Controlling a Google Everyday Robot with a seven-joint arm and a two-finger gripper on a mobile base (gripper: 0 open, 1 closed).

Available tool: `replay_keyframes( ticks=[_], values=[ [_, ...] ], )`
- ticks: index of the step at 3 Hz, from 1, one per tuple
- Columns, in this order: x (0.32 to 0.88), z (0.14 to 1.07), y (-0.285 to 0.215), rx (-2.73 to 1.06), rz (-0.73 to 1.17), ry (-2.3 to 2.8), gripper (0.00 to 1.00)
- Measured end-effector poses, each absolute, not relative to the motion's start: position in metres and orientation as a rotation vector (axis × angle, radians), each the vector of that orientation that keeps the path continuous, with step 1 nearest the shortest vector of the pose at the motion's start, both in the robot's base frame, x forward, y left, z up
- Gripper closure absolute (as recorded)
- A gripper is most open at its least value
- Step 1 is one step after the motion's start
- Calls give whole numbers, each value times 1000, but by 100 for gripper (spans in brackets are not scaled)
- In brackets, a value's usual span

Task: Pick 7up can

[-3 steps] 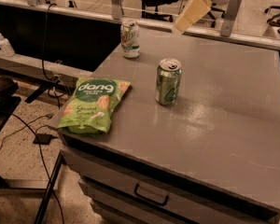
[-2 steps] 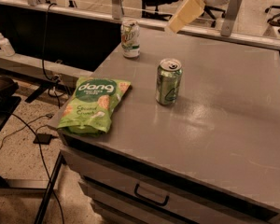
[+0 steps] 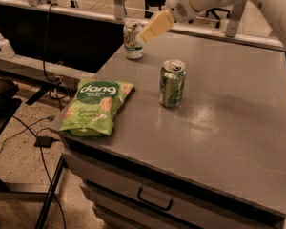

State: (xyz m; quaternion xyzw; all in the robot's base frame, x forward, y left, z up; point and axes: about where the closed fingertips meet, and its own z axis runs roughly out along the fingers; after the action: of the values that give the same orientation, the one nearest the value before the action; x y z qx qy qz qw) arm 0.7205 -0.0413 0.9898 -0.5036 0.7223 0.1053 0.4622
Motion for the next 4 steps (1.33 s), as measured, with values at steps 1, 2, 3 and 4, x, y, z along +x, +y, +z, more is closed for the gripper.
replay_keyframes(
  ticks=[1, 2, 3, 4],
  values=[
    [742, 967, -12, -1203, 278, 1775, 0],
    [770, 945, 2, -1163, 293, 1765, 0],
    [789, 930, 5, -1167, 337, 1744, 0],
    [800, 921, 4, -1152, 398, 1729, 0]
  ],
)
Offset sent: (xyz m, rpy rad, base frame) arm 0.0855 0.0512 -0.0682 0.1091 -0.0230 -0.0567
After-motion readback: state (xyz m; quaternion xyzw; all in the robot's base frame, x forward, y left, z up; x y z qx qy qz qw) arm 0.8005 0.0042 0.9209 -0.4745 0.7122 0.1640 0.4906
